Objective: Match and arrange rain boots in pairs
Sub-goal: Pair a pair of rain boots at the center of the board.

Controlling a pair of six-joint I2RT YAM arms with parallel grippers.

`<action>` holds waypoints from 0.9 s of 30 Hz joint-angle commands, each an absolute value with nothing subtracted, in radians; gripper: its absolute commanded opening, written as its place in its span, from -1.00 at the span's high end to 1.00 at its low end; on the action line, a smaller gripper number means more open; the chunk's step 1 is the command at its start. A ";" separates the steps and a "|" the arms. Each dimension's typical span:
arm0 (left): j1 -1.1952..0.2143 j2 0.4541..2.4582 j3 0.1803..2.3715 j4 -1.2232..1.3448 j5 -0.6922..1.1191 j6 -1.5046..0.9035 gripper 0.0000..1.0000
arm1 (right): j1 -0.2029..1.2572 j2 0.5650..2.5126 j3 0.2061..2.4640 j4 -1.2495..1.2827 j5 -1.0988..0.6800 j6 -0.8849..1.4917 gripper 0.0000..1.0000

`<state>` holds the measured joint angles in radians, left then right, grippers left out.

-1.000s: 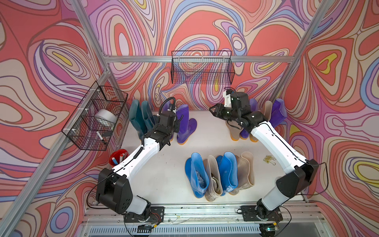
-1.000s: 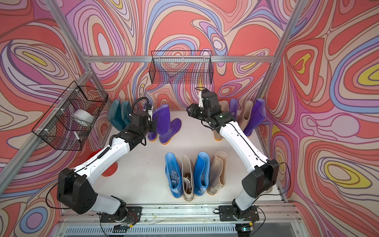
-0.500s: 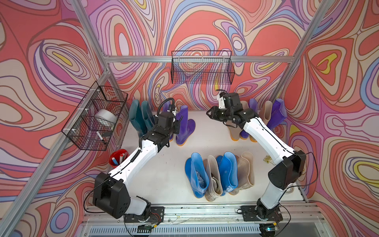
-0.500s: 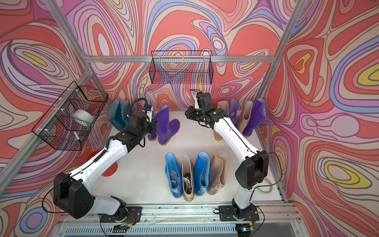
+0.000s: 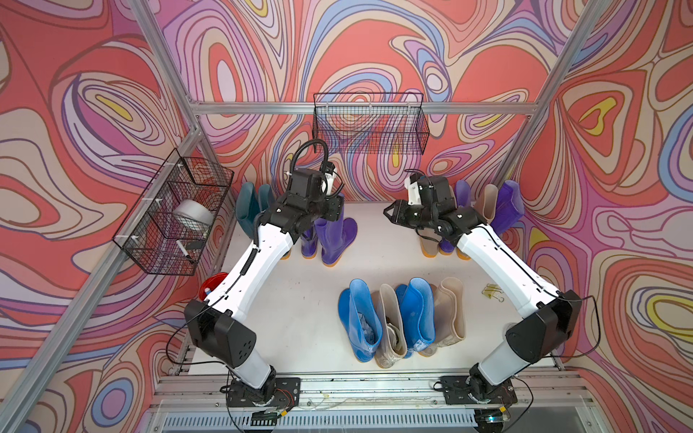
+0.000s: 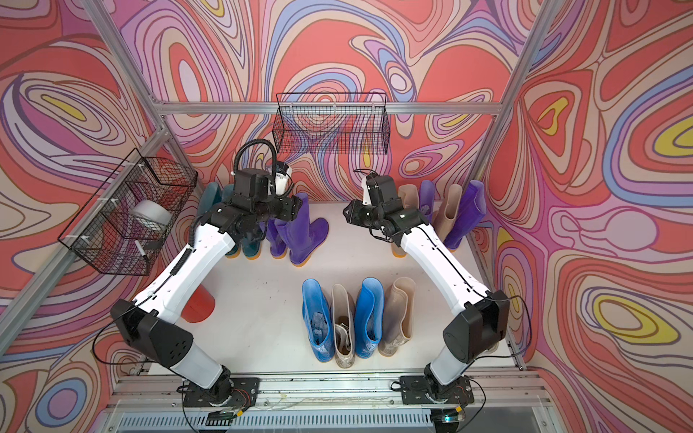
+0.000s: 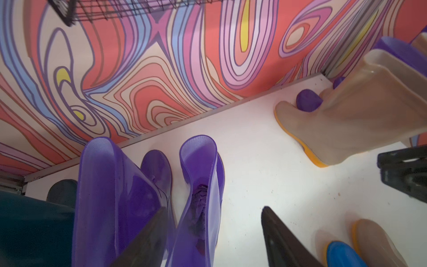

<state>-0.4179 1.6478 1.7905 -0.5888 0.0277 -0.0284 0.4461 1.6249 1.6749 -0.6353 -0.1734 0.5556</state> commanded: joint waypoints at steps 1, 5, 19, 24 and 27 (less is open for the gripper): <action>-0.414 1.739 1.924 -0.817 0.039 0.023 -0.36 | 0.447 1.580 1.651 -0.626 -0.154 0.550 0.21; -0.414 1.843 2.082 -0.960 0.032 0.050 -0.40 | 0.445 1.548 1.625 -0.623 -0.139 0.548 0.16; -0.414 2.009 2.235 -1.117 0.007 0.060 -0.38 | 0.446 1.514 1.583 -0.618 -0.126 0.554 0.14; -0.413 2.044 2.253 -1.130 0.022 0.061 0.12 | 0.445 1.508 1.573 -0.612 -0.119 0.557 0.14; -0.409 2.057 2.253 -1.126 0.029 0.047 0.63 | 0.446 1.502 1.566 -0.606 -0.115 0.558 0.14</action>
